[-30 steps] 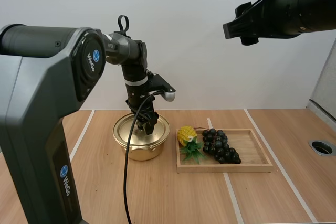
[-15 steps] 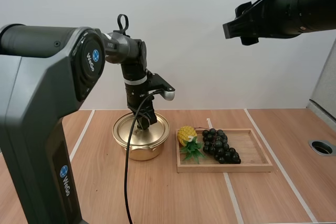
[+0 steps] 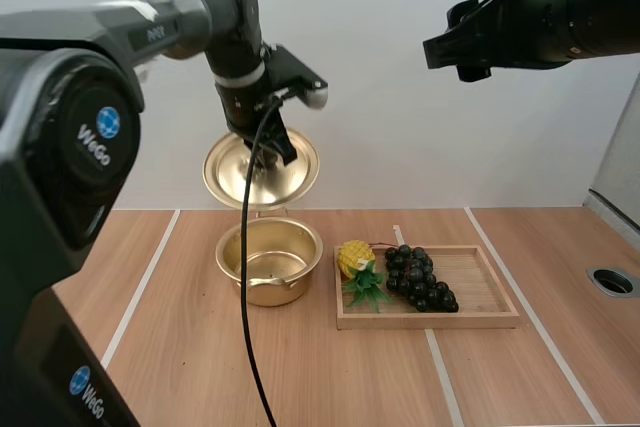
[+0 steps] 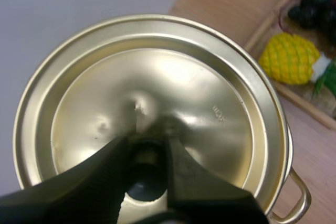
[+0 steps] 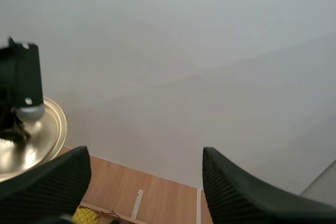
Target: Open the pot, put the grape inside, and close it
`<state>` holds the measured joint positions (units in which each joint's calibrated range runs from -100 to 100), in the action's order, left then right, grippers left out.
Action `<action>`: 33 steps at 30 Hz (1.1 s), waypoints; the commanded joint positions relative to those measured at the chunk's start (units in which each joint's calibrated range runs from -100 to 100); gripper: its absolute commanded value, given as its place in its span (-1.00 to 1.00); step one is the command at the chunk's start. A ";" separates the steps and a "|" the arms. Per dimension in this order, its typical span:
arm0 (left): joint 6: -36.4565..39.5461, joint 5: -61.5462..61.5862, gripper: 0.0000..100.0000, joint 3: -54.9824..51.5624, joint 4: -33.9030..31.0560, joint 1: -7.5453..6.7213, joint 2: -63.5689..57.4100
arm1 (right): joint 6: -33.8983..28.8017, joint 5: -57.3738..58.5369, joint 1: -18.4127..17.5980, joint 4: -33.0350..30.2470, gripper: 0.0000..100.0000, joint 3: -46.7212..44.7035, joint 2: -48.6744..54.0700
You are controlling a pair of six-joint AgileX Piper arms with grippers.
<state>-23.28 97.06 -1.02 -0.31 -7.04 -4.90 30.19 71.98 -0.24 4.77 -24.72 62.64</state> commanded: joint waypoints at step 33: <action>19.46 -24.90 -1.00 34.44 3.50 4.85 -36.64 | 10.33 28.02 -0.06 -0.35 1.00 0.32 -28.31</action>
<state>-4.45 74.02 31.50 1.82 -2.24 -41.36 38.96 98.82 -0.24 4.95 -24.72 36.86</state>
